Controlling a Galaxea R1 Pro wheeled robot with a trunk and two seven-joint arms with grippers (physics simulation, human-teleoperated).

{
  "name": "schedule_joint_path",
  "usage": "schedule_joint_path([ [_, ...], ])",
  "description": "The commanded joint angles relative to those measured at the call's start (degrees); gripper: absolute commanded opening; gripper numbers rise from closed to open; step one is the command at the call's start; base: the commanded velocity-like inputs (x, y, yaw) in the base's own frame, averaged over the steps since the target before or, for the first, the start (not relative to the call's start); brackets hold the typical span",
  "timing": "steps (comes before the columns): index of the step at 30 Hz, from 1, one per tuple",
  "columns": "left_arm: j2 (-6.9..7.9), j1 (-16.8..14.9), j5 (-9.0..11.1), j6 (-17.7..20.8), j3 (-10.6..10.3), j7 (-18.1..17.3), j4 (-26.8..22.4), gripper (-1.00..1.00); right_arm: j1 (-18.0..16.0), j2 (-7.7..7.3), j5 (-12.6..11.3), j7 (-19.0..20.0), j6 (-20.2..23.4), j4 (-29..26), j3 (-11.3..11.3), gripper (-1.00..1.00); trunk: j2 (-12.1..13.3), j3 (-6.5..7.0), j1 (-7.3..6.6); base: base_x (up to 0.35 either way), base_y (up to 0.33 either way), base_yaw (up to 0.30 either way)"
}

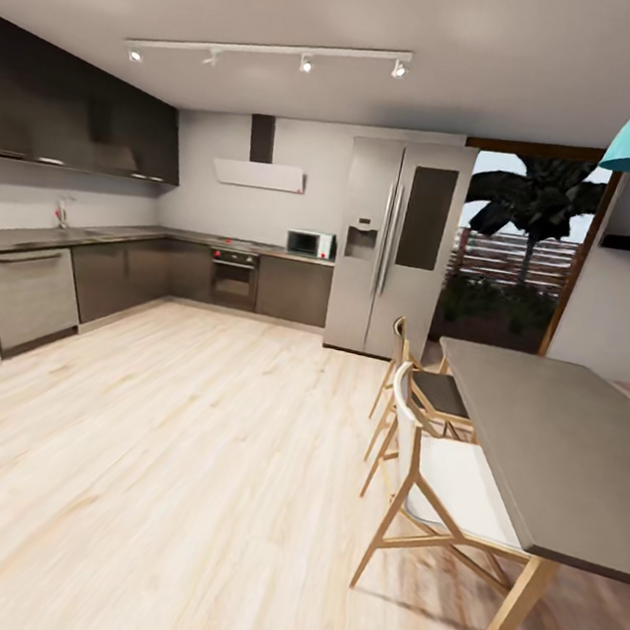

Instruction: Put the three can of soda from the living room inside the tash can in the kitchen.

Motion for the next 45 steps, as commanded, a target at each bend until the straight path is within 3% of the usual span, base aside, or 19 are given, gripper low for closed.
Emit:
schedule_joint_path([
  [1, 0.00, 0.0, 0.0, 0.0, 0.0, 0.0, 0.0, 1.00, 0.0, 0.00, 0.0, 0.0, -0.1, 0.0, 0.0, 1.00, 0.0, 0.03, 0.00, 0.000, 0.000, -0.267],
  [45, 0.00, 0.0, 0.0, 0.0, 0.0, 0.0, 0.0, 1.00, 0.0, 0.09, 0.3, 0.0, -0.8, 0.0, 0.2, 1.00, 0.0, 1.28, 0.00, 0.000, 0.000, -0.269],
])
